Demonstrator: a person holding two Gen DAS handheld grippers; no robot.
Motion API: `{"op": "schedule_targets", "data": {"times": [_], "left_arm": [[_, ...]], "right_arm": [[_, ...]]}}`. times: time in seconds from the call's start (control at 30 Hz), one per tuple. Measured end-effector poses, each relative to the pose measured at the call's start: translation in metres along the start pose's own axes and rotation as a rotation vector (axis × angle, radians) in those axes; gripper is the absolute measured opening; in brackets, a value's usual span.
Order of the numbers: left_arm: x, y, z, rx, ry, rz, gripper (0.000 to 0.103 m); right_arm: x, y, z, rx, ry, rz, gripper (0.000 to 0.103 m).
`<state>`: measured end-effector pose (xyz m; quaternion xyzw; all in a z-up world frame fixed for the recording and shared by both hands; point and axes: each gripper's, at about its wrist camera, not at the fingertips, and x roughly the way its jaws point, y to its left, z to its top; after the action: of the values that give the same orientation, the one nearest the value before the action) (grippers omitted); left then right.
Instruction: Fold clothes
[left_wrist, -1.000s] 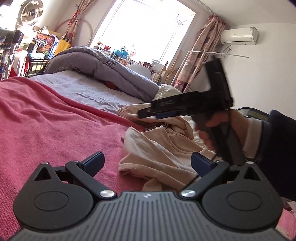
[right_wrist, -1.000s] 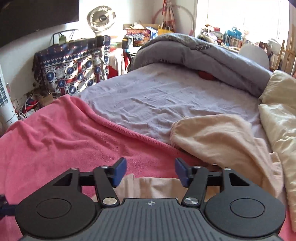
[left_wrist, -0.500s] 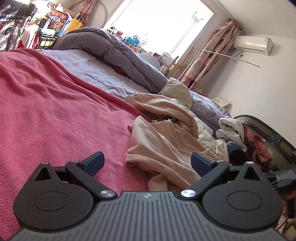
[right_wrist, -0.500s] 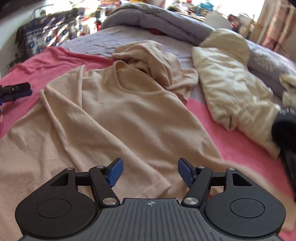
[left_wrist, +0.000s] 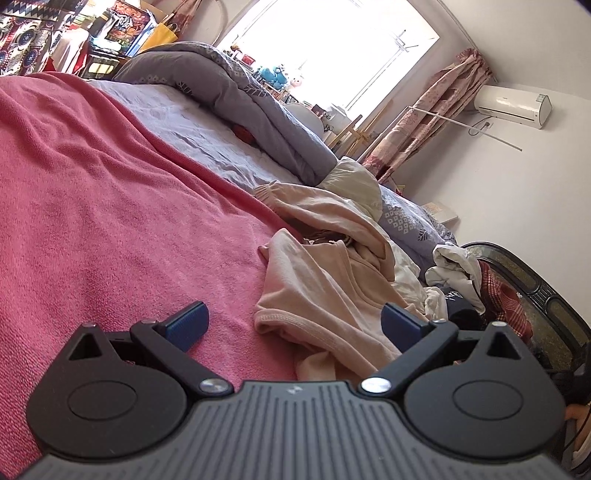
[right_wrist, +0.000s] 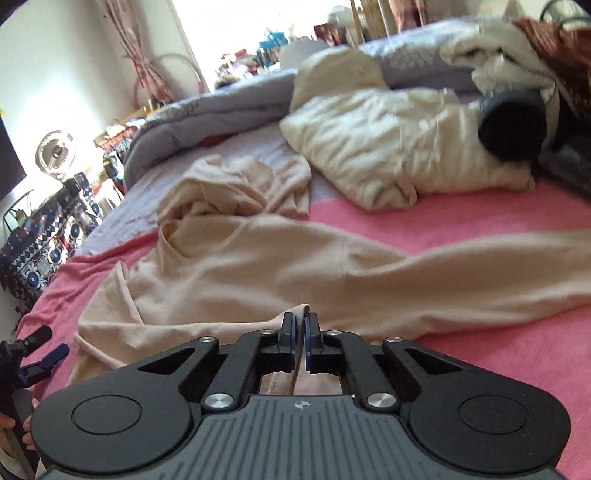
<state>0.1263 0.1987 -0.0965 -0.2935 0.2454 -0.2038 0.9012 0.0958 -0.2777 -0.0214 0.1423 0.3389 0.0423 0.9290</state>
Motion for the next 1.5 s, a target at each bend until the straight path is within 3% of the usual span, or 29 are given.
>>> {"op": "schedule_targets", "data": {"times": [0.17,0.23,0.3,0.4,0.5,0.57,0.67,0.87,0.97,1.0,1.03,1.1,1.2,1.23,1.33,1.43,1.5], "left_arm": [[0.001,0.000,0.000,-0.005,0.000,-0.002,0.100],[0.002,0.000,0.000,-0.005,0.000,-0.002,0.100],[0.002,0.000,0.000,-0.007,0.001,-0.003,0.100],[0.000,0.001,0.000,-0.008,0.001,-0.004,0.100],[0.000,0.001,0.000,-0.008,0.002,-0.005,0.100],[0.000,0.002,0.001,-0.008,0.002,-0.005,0.100],[-0.001,0.002,0.001,-0.006,0.004,-0.003,0.100],[0.001,0.000,0.001,0.003,0.012,0.010,0.100],[0.001,0.000,0.001,0.003,0.012,0.010,0.100],[0.001,0.000,0.001,0.003,0.012,0.010,0.100],[0.001,0.000,0.001,0.003,0.013,0.012,0.100],[0.001,0.000,0.001,0.004,0.014,0.015,0.100],[0.001,-0.007,0.001,0.034,0.015,0.053,0.100],[0.000,-0.015,0.001,0.072,0.020,0.078,0.099],[-0.005,-0.066,-0.011,0.371,0.025,0.097,0.099],[0.002,-0.125,-0.040,0.770,0.010,0.156,0.100],[0.012,-0.144,-0.052,0.911,0.028,0.188,0.100]], "right_arm": [[-0.030,0.007,0.027,-0.071,-0.261,-0.010,0.005],[-0.024,-0.003,0.036,-0.047,-0.224,0.014,0.006],[-0.008,-0.013,0.033,0.002,-0.108,0.034,0.010],[0.007,-0.002,0.003,-0.101,0.020,0.011,0.011],[0.015,0.017,-0.031,-0.217,0.095,-0.002,0.036],[0.019,0.030,-0.043,-0.300,0.086,-0.031,0.040],[0.022,0.059,-0.055,-0.557,0.017,-0.151,0.048],[0.031,0.111,-0.098,-1.180,0.042,-0.219,0.058],[0.049,0.120,-0.114,-1.381,0.005,-0.298,0.057],[0.055,0.121,-0.119,-1.439,0.003,-0.312,0.049],[0.059,0.122,-0.119,-1.452,0.006,-0.327,0.031],[0.061,0.122,-0.116,-1.454,-0.012,-0.360,0.006],[0.053,0.120,-0.107,-1.420,-0.076,-0.406,0.006],[0.046,0.120,-0.102,-1.409,-0.097,-0.408,0.006],[0.026,0.120,-0.093,-1.437,-0.199,-0.436,0.006],[0.011,0.122,-0.078,-1.480,-0.318,-0.487,0.006],[0.003,0.124,-0.066,-1.472,-0.392,-0.520,0.006]]}}
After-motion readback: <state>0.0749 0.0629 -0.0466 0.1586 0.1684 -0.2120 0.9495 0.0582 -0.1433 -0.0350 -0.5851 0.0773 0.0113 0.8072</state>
